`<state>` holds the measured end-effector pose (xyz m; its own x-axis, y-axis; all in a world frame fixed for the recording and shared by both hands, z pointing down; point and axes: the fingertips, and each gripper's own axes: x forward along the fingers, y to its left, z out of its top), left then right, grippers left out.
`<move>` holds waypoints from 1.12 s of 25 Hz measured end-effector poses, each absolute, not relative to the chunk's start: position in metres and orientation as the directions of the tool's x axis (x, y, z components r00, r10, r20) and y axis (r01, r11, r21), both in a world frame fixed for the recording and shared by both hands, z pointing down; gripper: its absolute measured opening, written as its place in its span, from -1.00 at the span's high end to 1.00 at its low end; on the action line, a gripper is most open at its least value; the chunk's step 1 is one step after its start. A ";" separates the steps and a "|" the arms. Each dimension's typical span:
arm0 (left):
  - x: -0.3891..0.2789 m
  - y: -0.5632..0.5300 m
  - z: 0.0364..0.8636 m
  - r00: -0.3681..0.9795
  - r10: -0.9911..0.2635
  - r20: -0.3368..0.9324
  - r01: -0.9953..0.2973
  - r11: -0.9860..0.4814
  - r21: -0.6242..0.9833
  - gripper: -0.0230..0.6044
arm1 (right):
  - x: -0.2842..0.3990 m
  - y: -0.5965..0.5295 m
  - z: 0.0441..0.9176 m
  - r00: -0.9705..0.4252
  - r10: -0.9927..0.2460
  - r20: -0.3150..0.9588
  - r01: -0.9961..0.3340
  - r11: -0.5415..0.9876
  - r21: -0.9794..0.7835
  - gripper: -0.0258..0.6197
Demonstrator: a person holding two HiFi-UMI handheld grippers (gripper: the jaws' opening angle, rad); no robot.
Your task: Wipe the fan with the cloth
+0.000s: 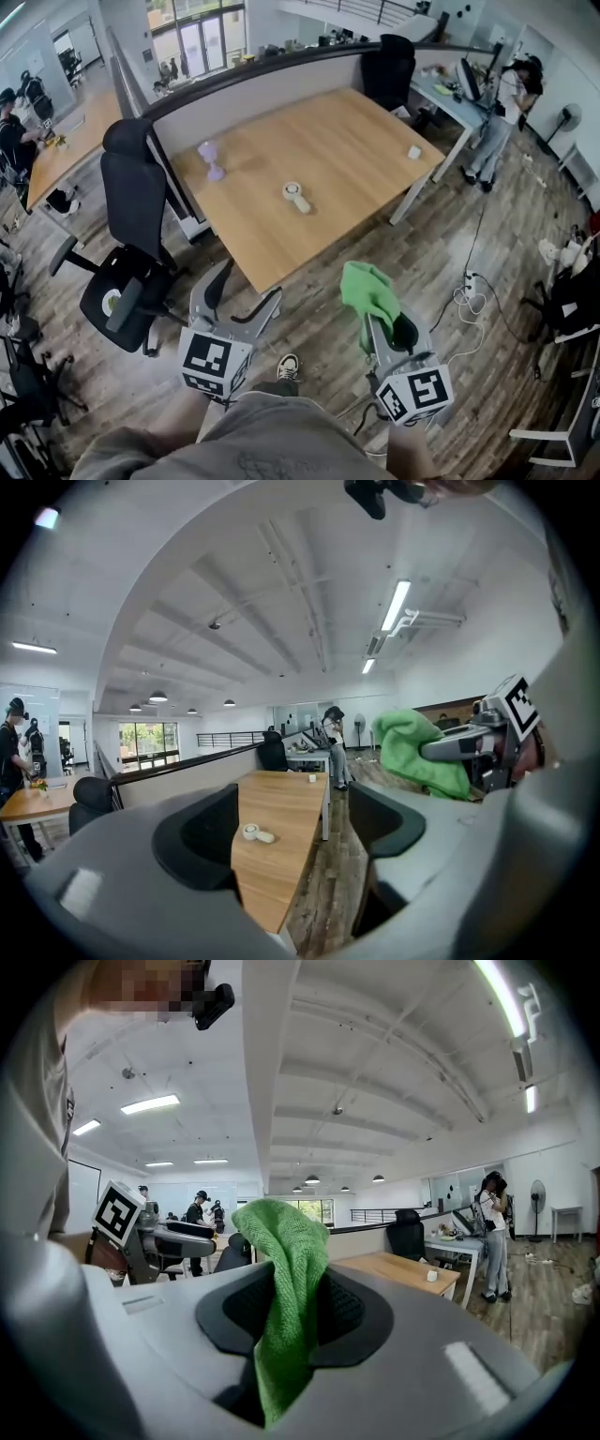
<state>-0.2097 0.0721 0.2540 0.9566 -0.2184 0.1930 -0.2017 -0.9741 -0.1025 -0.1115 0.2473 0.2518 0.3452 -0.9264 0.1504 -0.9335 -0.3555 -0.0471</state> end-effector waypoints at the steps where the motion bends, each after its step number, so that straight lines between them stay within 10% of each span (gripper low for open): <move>1: -0.201 0.063 0.255 0.957 -0.215 0.194 -0.198 -0.975 -0.101 -0.24 | -0.103 0.238 0.252 0.347 -0.925 0.153 -0.933 -0.357 -0.044 0.61; 28: -0.059 -0.061 0.298 0.917 -0.318 0.239 -0.311 -0.948 -0.069 -0.22 | 0.061 0.095 0.286 0.215 -0.955 0.205 -0.968 -0.236 -0.084 0.61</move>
<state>-0.0587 -0.0607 0.2981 0.9175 -0.3181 0.2387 -0.3108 -0.9480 -0.0689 0.0606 0.0946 0.2859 0.2147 -0.9550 0.2046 -0.9682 -0.2357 -0.0843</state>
